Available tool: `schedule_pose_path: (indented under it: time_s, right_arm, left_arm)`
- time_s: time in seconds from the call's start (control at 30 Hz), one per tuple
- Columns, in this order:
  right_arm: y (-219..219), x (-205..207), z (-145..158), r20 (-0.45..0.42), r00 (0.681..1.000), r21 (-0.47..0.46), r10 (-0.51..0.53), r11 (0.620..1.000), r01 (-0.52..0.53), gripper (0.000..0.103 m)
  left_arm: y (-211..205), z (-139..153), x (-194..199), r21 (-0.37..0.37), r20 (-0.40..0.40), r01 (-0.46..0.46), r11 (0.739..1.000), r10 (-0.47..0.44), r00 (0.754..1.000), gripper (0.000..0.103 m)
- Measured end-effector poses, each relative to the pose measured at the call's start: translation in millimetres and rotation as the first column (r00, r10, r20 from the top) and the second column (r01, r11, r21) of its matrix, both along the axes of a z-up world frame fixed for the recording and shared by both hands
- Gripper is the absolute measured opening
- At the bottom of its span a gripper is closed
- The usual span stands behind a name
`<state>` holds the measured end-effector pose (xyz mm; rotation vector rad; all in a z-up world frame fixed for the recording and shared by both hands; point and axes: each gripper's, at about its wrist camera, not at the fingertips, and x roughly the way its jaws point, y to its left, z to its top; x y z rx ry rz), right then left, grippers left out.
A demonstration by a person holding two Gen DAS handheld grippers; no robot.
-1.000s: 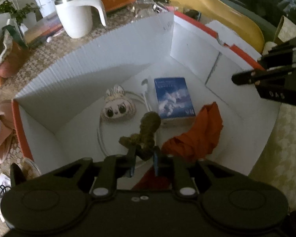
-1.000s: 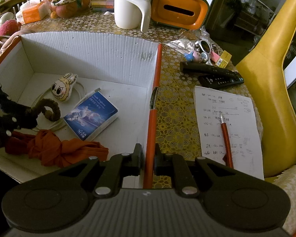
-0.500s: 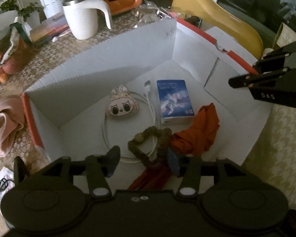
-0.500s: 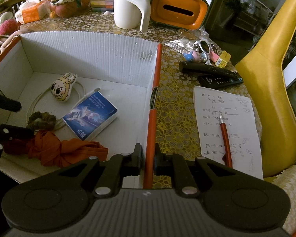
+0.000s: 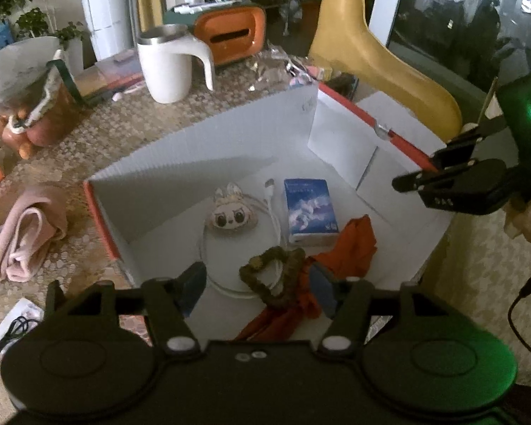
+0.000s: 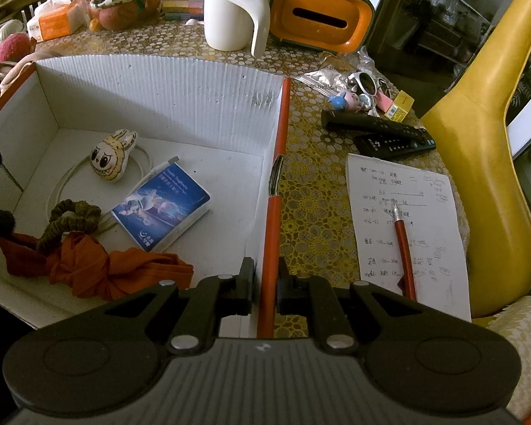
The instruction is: Organize objects
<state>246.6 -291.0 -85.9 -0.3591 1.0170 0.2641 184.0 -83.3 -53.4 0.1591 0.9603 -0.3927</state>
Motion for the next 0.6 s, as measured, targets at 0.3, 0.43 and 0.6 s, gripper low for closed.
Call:
schedule_pose_path:
  time_s: [0.3,0.43,0.6]
  right_arm:
    - [-1,-2,0,0.0,1.0,-0.004,0.003,1.0,-0.003,0.011]
    - [-1,-2,-1,0.0,1.0,-0.007,0.005,1.0,-0.005,0.011]
    - [1,-3,-2,-0.003,1.0,-0.012,0.007,1.0,-0.007,0.012]
  left_arm:
    - [33,18,-10,-0.032,0.052,-0.069,0.997,0.07,0.996,0.075]
    - [51,23,-13,-0.05,0.068,-0.117,0.992,0.121,0.99,0.078]
    - [72,26,-17,-0.061,0.081,-0.178,0.982,0.183,0.98,0.081]
